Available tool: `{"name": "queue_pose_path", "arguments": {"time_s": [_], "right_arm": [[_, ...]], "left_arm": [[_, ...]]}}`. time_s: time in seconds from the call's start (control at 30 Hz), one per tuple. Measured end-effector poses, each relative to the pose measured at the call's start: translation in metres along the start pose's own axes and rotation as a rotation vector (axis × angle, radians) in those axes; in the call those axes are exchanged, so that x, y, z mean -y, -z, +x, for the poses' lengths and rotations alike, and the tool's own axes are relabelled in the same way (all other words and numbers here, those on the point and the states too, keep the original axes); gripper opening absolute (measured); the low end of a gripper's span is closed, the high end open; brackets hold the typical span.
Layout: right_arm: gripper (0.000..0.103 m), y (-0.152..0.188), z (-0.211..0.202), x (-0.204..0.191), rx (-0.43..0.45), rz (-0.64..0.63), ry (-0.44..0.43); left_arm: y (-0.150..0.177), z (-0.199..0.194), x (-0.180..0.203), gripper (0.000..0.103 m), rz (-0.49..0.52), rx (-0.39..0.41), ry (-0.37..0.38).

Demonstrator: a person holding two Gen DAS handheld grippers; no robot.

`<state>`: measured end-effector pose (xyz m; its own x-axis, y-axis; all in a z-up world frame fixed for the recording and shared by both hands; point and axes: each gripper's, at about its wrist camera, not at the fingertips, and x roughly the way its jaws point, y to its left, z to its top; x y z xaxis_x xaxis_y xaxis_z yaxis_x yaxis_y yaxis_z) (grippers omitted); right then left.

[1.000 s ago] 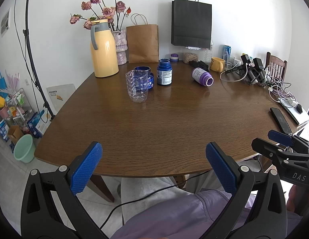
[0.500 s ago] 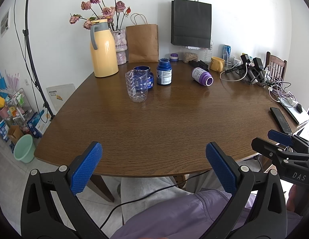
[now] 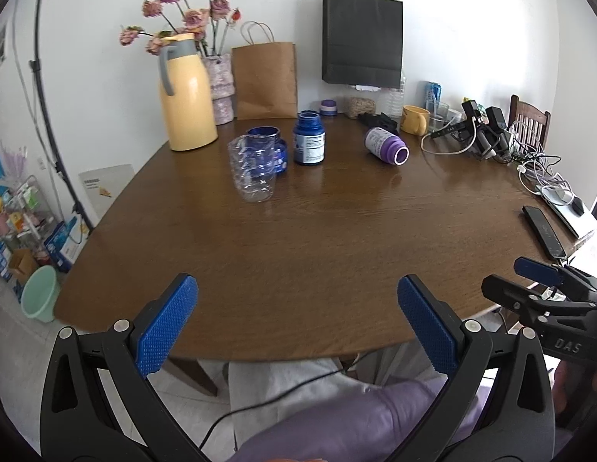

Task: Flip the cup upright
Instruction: 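Reach the right gripper to the lying purple bottle and grasp its body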

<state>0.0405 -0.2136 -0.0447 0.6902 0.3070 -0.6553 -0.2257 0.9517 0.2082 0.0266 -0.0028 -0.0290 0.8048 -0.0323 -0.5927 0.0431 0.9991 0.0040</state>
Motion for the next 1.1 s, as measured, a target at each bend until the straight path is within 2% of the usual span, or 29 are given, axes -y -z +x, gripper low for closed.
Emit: {"name": "queue_pose_path", "arguments": {"time_s": [0.13,0.27,0.33,0.5,0.7,0.77,0.93,1.07,1.1], "right_arm": [[0.080,-0.018,0.027,0.023,-0.022,0.037,0.020],[0.080,-0.045,0.055,0.046,-0.046,0.061,0.024],[0.080,-0.064,0.067,0.057,-0.050,0.064,0.028],[0.080,-0.125,0.103,0.082,-0.034,0.036,0.053],[0.080,-0.199,0.185,0.104,-0.081,0.004,0.014],[0.080,-0.213,0.213,0.107,-0.112,-0.002,0.043],[0.080,-0.237,0.272,0.109,-0.156,-0.015,0.065],[0.080,-0.238,0.297,0.108,-0.182,-0.028,0.064],[0.075,-0.235,0.302,0.109,-0.194,-0.022,0.059]], "left_arm": [[-0.017,0.029,0.004,0.103,0.022,0.007,0.018],[-0.040,0.064,0.011,0.103,0.012,-0.048,0.082],[-0.055,0.079,0.016,0.103,0.029,-0.058,0.110],[-0.092,0.108,0.034,0.103,0.079,-0.025,0.131],[-0.134,0.150,0.040,0.103,0.058,-0.031,0.171],[-0.143,0.164,0.041,0.103,0.048,-0.046,0.170],[-0.148,0.189,0.041,0.103,0.054,-0.081,0.176],[-0.147,0.202,0.039,0.103,0.057,-0.110,0.172],[-0.146,0.204,0.039,0.103,0.057,-0.115,0.173]]}}
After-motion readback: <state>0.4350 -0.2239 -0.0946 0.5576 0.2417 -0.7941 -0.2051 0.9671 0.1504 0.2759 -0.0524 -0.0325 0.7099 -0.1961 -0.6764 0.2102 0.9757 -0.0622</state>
